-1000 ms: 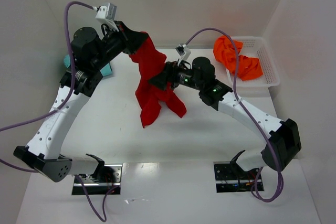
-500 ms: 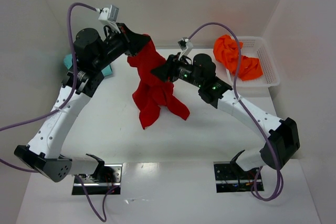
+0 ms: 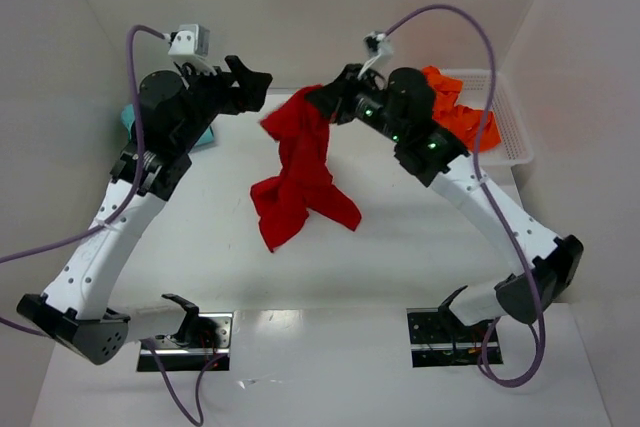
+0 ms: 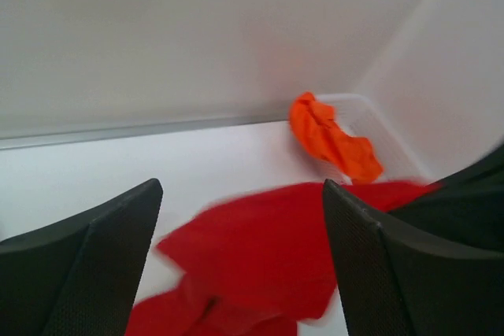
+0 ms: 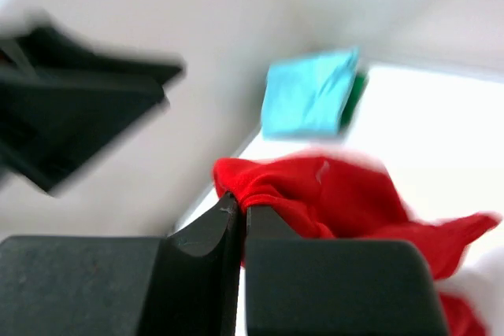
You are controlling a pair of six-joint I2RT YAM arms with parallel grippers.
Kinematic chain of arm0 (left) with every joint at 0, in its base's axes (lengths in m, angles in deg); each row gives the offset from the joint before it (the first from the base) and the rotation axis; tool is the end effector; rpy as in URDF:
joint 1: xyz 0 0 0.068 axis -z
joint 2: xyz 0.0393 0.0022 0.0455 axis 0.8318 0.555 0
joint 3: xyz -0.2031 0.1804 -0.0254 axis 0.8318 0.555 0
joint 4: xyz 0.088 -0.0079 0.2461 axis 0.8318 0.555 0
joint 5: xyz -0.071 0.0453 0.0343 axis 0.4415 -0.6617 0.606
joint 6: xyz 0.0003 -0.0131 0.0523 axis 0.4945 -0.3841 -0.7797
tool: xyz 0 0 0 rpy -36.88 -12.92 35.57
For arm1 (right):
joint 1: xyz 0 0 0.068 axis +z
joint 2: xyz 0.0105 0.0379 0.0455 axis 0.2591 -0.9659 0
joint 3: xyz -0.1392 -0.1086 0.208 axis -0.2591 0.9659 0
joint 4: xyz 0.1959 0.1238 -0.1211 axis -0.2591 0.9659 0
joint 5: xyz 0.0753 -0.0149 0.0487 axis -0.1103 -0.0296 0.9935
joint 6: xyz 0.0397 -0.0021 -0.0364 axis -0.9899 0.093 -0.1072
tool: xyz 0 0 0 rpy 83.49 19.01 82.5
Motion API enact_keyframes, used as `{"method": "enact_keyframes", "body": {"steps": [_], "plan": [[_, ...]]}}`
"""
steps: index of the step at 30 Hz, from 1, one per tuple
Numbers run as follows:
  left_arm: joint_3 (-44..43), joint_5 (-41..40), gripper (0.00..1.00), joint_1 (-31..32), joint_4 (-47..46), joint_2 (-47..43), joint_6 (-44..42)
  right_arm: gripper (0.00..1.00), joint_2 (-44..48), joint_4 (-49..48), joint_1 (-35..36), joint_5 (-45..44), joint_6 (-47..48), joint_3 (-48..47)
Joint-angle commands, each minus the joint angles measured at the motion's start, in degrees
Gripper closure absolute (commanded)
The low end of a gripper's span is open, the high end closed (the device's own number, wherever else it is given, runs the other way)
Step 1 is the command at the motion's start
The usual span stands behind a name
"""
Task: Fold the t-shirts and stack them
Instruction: Flatten out the tshirt
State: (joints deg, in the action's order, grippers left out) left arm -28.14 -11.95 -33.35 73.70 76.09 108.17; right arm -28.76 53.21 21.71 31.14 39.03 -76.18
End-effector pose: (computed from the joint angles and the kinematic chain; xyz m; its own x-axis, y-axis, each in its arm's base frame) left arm 0.2406 -0.1014 0.4970 -0.0756 -0.4184 -0.9051 0.3846 0.8253 -0.4136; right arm 0.2567 0.1999 0.4566 -0.3550 0.3397 -0.8710 -0.6476 0.5825 0.4912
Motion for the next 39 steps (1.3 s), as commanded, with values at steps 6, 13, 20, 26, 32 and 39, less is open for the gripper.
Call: {"method": "enact_keyframes", "body": {"steps": [6, 13, 20, 26, 32, 39], "plan": [[21.5, 2.2, 0.0, -0.4, -7.2, -9.8, -3.9, 1.0, 3.2, 9.1, -14.4, 2.6, -0.7, -15.5], [32.9, 18.2, 0.0, -0.4, -13.8, -7.1, -4.5, 1.0, 0.8, 10.5, -14.4, 4.8, -1.2, -19.9], [28.0, 28.4, 0.0, 1.2, -15.6, 10.9, -6.2, 1.0, -0.4, 11.6, -14.4, 6.8, -1.2, -24.5], [26.8, 29.7, 0.0, 2.5, -23.0, 21.0, -3.6, 1.0, -0.4, 12.7, -14.4, 7.3, -0.7, -27.9], [26.1, 22.1, 0.0, 2.5, -27.4, 25.4, -2.4, 1.0, 0.3, 12.8, -14.4, 10.2, -1.2, -28.5], [26.1, 13.0, 0.11, 2.5, -30.7, 27.9, -1.8, 1.0, 2.9, 12.8, -14.4, 10.8, -1.2, -27.9]]}}
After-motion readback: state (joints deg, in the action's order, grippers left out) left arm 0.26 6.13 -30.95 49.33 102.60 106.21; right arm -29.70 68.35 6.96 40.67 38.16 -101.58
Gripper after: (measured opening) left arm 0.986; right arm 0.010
